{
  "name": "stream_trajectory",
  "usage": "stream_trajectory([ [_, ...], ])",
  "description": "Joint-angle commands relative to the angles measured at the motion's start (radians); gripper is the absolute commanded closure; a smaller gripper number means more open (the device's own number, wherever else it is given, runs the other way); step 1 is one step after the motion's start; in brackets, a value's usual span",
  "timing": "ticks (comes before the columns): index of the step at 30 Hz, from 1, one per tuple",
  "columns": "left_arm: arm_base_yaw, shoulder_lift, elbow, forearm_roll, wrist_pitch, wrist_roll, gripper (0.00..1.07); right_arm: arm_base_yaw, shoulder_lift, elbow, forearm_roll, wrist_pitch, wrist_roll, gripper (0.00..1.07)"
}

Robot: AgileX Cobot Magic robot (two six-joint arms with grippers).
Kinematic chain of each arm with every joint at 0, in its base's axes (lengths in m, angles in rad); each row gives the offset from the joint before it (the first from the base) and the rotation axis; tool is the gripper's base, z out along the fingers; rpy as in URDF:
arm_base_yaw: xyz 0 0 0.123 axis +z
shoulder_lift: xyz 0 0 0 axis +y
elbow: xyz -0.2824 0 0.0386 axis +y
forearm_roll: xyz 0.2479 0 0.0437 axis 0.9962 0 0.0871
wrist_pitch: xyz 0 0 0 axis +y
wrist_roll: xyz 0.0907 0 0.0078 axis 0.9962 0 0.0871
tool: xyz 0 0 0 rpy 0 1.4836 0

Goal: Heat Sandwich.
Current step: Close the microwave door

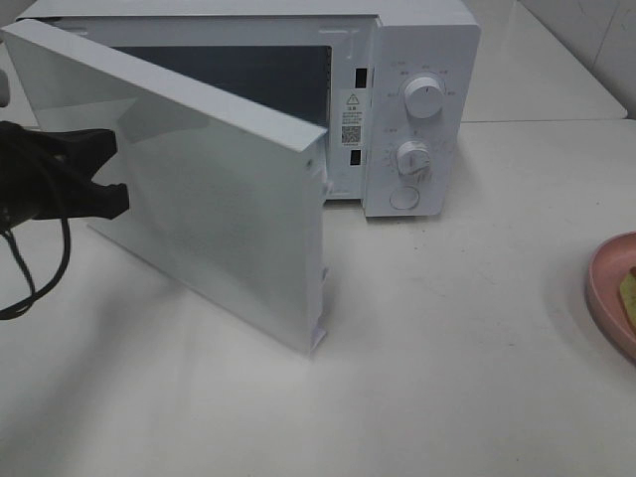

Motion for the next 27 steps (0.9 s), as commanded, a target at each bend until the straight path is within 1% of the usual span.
stream_trajectory([
  [1,-0.036,0.026,-0.038,-0.042,-0.014,0.014,1.07,-0.006,-0.028,0.001,0.000,-0.005,0.003,0.31],
  [3,-0.066,0.048,-0.065,-0.079,-0.014,0.025,1.07,-0.006,-0.028,0.001,0.000,-0.005,0.003,0.31],
  [4,-0.098,0.072,-0.093,-0.109,-0.014,0.028,1.07,-0.006,-0.028,0.001,0.000,-0.005,0.003,0.31],
  [5,-0.098,0.072,-0.093,-0.109,-0.014,0.028,1.07,-0.006,-0.028,0.001,0.000,-0.005,0.003,0.31],
  [7,-0.126,0.096,-0.128,-0.130,-0.014,0.028,1.07,-0.006,-0.028,0.001,0.000,-0.005,0.003,0.31],
  [8,-0.148,0.123,-0.161,-0.150,-0.014,0.028,1.07,-0.006,-0.028,0.001,0.000,-0.005,0.003,0.31],
  [9,-0.160,0.137,-0.179,-0.150,-0.014,0.028,1.07,-0.006,-0.028,0.001,0.000,-0.005,0.003,0.31],
  [11,-0.170,0.147,-0.194,-0.161,-0.012,0.028,1.07,-0.006,-0.028,0.001,0.000,-0.005,0.003,0.31],
  [13,-0.200,0.183,-0.249,-0.187,-0.012,0.028,1.07,-0.006,-0.028,0.001,0.000,-0.005,0.003,0.31],
  [15,-0.209,0.196,-0.264,-0.192,-0.012,0.028,1.07,-0.006,-0.028,0.001,0.000,-0.005,0.003,0.31],
  [19,-0.249,0.258,-0.349,-0.223,-0.010,0.027,1.07,-0.006,-0.028,0.001,0.000,-0.005,0.003,0.31],
  [20,-0.249,0.258,-0.349,-0.223,-0.010,0.027,1.07,-0.006,-0.028,0.001,0.000,-0.005,0.003,0.31],
  [24,-0.283,0.309,-0.443,-0.223,0.022,0.023,1.07,-0.006,-0.028,0.001,0.000,-0.005,0.003,0.31],
  [25,-0.283,0.309,-0.443,-0.223,0.022,0.023,1.07,-0.006,-0.028,0.001,0.000,-0.005,0.003,0.31],
  [26,-0.292,0.326,-0.480,-0.223,0.045,0.023,1.07,-0.006,-0.028,0.001,0.000,-0.005,0.003,0.31],
  [27,-0.296,0.333,-0.497,-0.223,0.047,0.023,1.07,-0.006,-0.028,0.001,0.000,-0.005,0.003,0.31],
])
